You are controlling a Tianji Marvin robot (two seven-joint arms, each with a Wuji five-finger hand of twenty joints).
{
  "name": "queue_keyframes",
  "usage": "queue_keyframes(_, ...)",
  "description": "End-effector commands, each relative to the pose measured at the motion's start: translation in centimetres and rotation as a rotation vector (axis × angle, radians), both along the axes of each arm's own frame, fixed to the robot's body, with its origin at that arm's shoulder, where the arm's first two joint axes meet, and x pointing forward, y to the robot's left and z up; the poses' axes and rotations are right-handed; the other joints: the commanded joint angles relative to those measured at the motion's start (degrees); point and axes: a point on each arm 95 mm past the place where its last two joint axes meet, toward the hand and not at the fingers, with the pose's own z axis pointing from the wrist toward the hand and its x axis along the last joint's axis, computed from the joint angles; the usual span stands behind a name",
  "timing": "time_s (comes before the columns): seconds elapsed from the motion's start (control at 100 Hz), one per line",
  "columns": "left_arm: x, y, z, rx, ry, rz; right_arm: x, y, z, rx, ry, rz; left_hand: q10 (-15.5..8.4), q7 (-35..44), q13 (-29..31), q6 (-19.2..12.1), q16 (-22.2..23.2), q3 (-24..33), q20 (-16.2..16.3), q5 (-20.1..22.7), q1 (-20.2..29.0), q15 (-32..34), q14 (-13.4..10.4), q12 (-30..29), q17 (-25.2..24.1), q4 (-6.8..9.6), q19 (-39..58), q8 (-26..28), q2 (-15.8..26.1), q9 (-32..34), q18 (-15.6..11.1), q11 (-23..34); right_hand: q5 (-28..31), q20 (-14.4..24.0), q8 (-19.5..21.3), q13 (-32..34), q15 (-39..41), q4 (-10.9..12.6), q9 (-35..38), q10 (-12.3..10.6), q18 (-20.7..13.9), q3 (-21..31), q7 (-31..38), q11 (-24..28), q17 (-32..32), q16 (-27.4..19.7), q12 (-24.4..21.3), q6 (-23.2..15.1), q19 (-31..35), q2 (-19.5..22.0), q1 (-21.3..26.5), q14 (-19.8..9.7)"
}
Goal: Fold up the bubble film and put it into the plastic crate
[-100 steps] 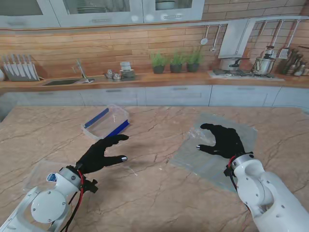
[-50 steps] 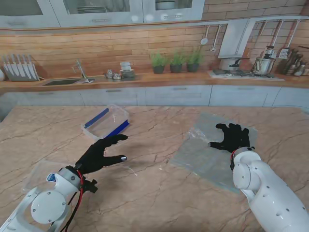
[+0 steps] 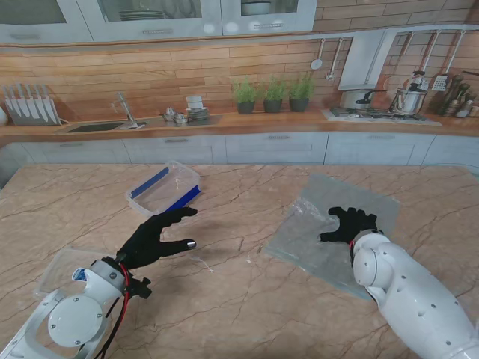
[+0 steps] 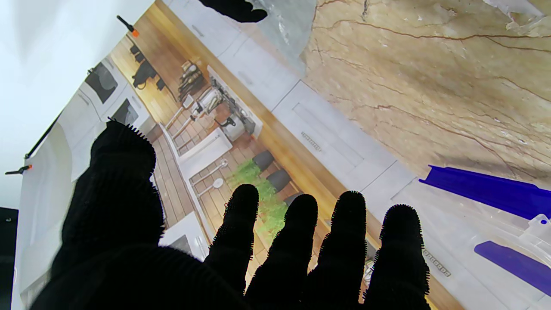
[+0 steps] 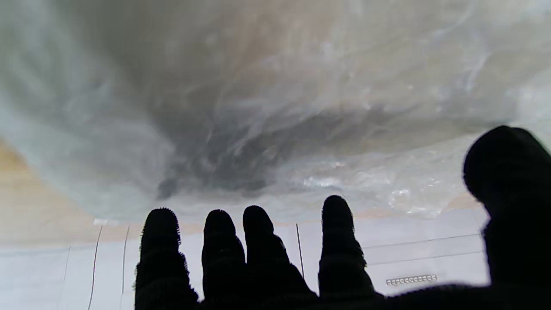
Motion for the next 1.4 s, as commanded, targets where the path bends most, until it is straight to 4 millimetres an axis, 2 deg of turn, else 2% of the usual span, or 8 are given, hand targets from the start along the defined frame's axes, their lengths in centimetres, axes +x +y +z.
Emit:
queue_keyframes(0.0, -0.2, -0.3, -0.2, -0.012, 0.014, -0.002, -0.2, 1.3, -0.5, -0.016, 0.043, 0.021, -0.5, -0.9, 0.6, -0.9, 0.0, -0.1, -0.2, 0.0, -0.9, -0.5, 0.1, -0.3, -0.4, 1.04, -0.3, 0.0, 2.0, 1.1, -1.0, -1.1, -1.4, -0.6, -0.6, -1.1, -0.2, -1.5, -0.2, 0.3, 0.2, 0.3, 0.2, 0.2, -1.1, -0.8, -0.2, -0.1, -1.7, -0.1, -2.0, -0.5)
queue_keyframes(0.16, -0.2, -0.2, -0.2, -0.015, 0.014, 0.002, 0.4, 2.7, -1.3, -0.025, 0.107, 0.072, -0.5, -0.9, 0.6, -1.0, 0.1, -0.6, -0.1, -0.1, -0.9, -0.4, 0.1, -0.3, -0.3, 1.03, -0.3, 0.0, 2.7, 1.2, -0.8, -1.0, -1.8, -0.7, -0.9, -0.9, 0.1, -1.4, 0.0, -0.2, 0.3, 0.0, 0.6, 0.6, -0.7, -0.7, 0.0, -0.4, -1.3, 0.4, -2.3, -0.7)
queue_keyframes(0.35, 0.0, -0.1, -0.3, -0.013, 0.022, 0.011, 1.8, 4.9, -1.6, 0.021, 0.168, 0.136, -0.9, -0.9, 0.9, -1.3, 0.1, -1.2, 0.5, -0.3, -0.8, -0.4, -0.1, -0.3, -0.6, 1.09, 0.2, 0.1, 3.3, 1.3, 0.9, -0.9, -2.2, -0.7, -1.3, -0.5, 0.2, -1.4, 0.4, -0.6, 0.2, 0.0, 1.1, 0.9, -0.3, -0.7, 0.1, -0.9, -1.0, 0.9, -2.5, -0.9)
queue_keyframes(0.53, -0.1, 0.1, -0.2, -0.014, 0.023, 0.02, 3.1, 8.0, -1.5, 0.061, 0.209, 0.212, -0.6, -0.8, 1.2, -1.3, 0.1, -1.7, 1.1, 0.0, -0.4, -0.3, -0.1, -0.2, -0.6, 1.15, 0.5, 0.1, 3.2, 1.7, 1.4, -0.7, -2.4, -0.7, -1.5, 0.0, 0.4, -1.3, 0.8, -0.7, 0.1, -0.2, 1.6, 1.3, 0.0, -0.6, 0.3, -1.1, -0.7, 1.5, -2.8, -1.0)
queue_keyframes(0.74, -0.3, 0.3, -0.1, -0.01, 0.02, 0.018, 3.5, 12.1, -1.5, 0.115, 0.259, 0.314, -0.5, -0.8, 1.6, -1.2, 0.1, -2.0, 1.4, 0.4, -0.2, -0.4, 0.1, -0.3, -0.4, 1.18, 0.5, 0.0, 3.3, 2.2, 1.8, -0.7, -2.5, -0.7, -1.9, 0.4, 0.4, -1.3, 0.9, -0.7, 0.2, -0.2, 2.1, 1.6, 0.2, -0.5, 0.5, -1.2, -0.3, 2.2, -2.8, -1.0)
queue_keyframes(0.88, -0.5, 0.5, 0.0, -0.016, 0.021, 0.024, 3.0, 14.4, -1.6, 0.129, 0.304, 0.424, -0.5, -0.9, 1.7, -1.2, 0.2, -2.2, 1.5, 0.5, -0.2, -0.3, 0.1, -0.3, -0.4, 1.18, 0.5, 0.0, 3.7, 2.3, 1.8, -0.7, -2.7, -0.6, -2.2, 0.8, 0.6, -1.1, 1.1, -0.7, 0.5, -0.4, 2.2, 1.7, 0.8, -0.3, 0.5, -1.3, 0.1, 4.1, -3.1, -0.9)
queue_keyframes(1.03, -0.6, 0.6, 0.0, -0.021, 0.017, 0.031, 1.9, 16.0, -1.5, 0.155, 0.327, 0.493, -0.5, -1.0, 1.6, -1.3, 0.2, -2.5, 1.6, 0.5, -0.2, -0.4, 0.1, -0.3, -0.3, 1.18, 0.5, 0.0, 3.9, 2.4, 1.9, -0.7, -2.7, -0.5, -2.6, 1.1, 0.7, -0.9, 1.4, -0.6, 0.8, -0.9, 2.3, 1.9, 1.2, -0.2, 0.6, -1.2, 0.4, 5.3, -2.6, -0.7)
queue_keyframes(1.39, -0.7, 0.4, 0.1, -0.026, 0.023, 0.026, -1.5, 16.9, -1.0, 0.188, 0.332, 0.515, -0.5, -1.1, 1.7, -1.3, 0.2, -2.7, 1.9, 0.5, -0.2, -0.3, 0.1, -0.3, -0.3, 1.21, 0.5, -0.1, 4.2, 2.4, 1.9, -0.7, -2.0, -0.2, -3.2, 2.7, 1.7, -0.6, 2.7, 0.7, 1.3, -2.7, 2.3, 3.5, 2.2, 0.5, 1.4, -0.3, 1.5, 8.2, -2.5, 0.3)
